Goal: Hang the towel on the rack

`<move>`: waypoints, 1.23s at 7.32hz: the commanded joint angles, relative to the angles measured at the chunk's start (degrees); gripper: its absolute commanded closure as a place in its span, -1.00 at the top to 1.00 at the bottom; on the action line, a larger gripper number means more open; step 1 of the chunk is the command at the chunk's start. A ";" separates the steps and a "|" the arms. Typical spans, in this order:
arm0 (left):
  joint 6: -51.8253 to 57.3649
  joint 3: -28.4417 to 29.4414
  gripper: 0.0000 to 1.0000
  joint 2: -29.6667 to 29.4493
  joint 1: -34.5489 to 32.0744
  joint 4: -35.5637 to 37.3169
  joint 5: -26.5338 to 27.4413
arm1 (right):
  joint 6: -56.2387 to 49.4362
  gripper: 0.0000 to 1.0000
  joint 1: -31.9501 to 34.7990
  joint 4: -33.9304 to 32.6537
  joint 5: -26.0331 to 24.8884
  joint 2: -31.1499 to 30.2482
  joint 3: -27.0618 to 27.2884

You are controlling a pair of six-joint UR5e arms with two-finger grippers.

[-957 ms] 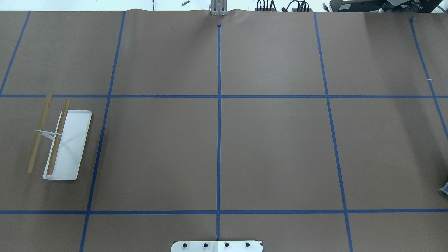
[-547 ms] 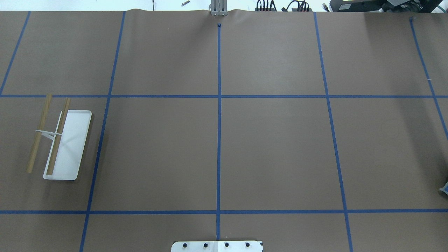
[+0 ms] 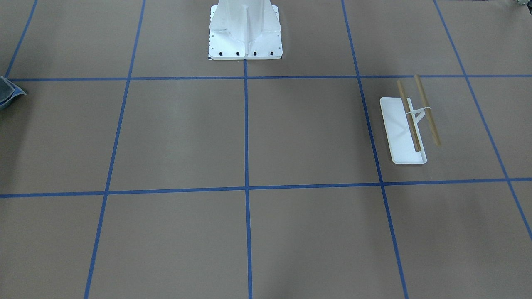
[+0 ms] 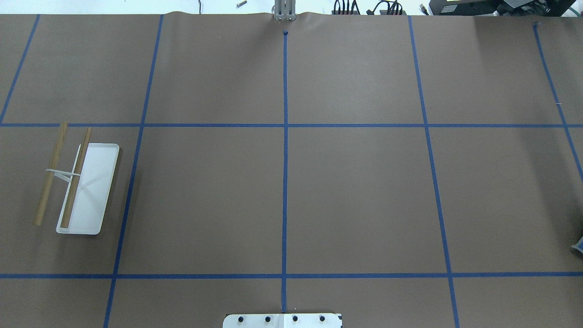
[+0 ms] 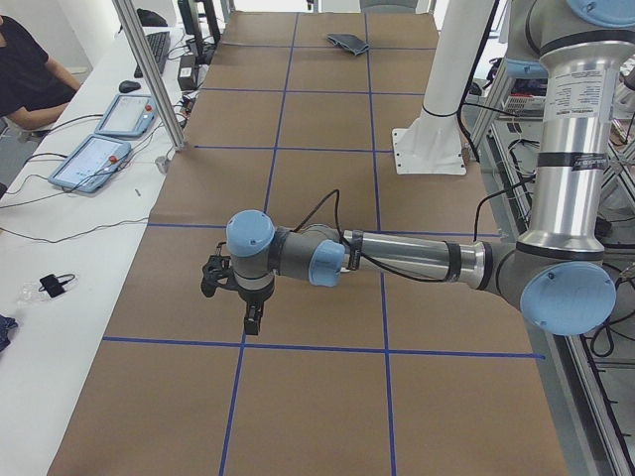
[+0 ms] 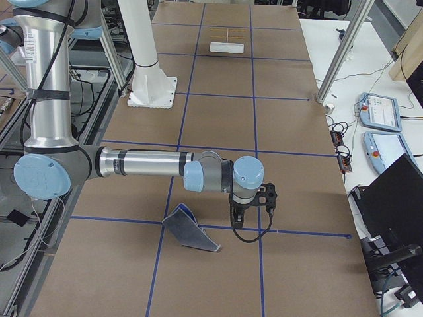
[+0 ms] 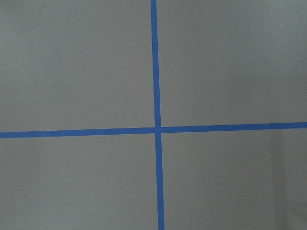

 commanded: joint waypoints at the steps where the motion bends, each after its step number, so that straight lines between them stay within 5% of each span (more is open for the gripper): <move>1: -0.03 -0.06 0.97 -0.12 -0.06 0.08 0.00 | -0.95 1.00 0.00 5.09 -0.24 -2.67 -1.16; 6: -0.03 -0.06 0.97 -0.39 0.02 0.00 0.00 | -6.49 1.00 -2.36 6.76 1.07 -2.76 -11.42; 9: -0.03 -0.15 0.97 -0.56 0.02 0.00 0.00 | -7.36 1.00 -6.75 7.03 1.61 -2.94 -12.94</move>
